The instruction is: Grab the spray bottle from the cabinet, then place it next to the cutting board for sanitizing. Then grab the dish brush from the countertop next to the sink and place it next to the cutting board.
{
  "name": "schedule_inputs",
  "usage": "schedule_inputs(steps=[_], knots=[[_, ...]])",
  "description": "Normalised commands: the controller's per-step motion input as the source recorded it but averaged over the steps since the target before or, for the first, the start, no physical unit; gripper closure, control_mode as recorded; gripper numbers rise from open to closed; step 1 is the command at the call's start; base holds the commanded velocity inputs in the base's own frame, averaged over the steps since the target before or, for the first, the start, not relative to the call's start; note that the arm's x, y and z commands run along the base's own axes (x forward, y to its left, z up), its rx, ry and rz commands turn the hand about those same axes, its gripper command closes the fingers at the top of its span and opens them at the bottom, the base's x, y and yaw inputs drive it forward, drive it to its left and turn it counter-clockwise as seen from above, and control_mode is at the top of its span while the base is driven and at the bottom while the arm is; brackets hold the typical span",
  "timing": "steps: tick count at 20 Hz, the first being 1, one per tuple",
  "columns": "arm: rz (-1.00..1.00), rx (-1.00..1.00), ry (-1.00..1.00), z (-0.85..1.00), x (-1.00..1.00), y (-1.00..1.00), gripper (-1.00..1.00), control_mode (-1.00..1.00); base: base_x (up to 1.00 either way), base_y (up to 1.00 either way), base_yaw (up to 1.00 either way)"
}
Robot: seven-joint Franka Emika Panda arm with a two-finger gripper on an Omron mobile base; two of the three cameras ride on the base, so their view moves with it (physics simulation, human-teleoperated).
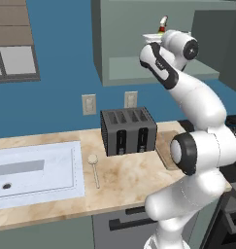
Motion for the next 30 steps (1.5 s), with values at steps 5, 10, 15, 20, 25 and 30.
schedule_inputs(steps=[5, 10, 15, 20, 25, 30], knots=[[0.0, 0.0, -0.24, 0.0, -1.0, 0.0, 1.0, -1.0, 0.0, 0.0, 0.0], [0.0, 0.0, -0.27, 0.04, -1.0, 0.0, 1.0, -1.0, 0.0, 0.0, 0.0], [0.0, 0.0, -0.41, 0.07, -1.0, 0.0, 1.0, -1.0, 0.0, 0.0, 0.0], [0.0, 0.0, -0.35, 0.0, -1.0, 0.0, 1.0, -1.0, 0.0, 0.0, 0.0], [0.0, 0.0, -0.27, 0.0, -1.0, 0.0, 1.0, -1.0, 0.0, 0.0, 0.0], [0.0, 0.0, -0.07, -0.02, -1.0, 0.05, 1.0, -1.0, 0.0, 0.0, 0.0]])
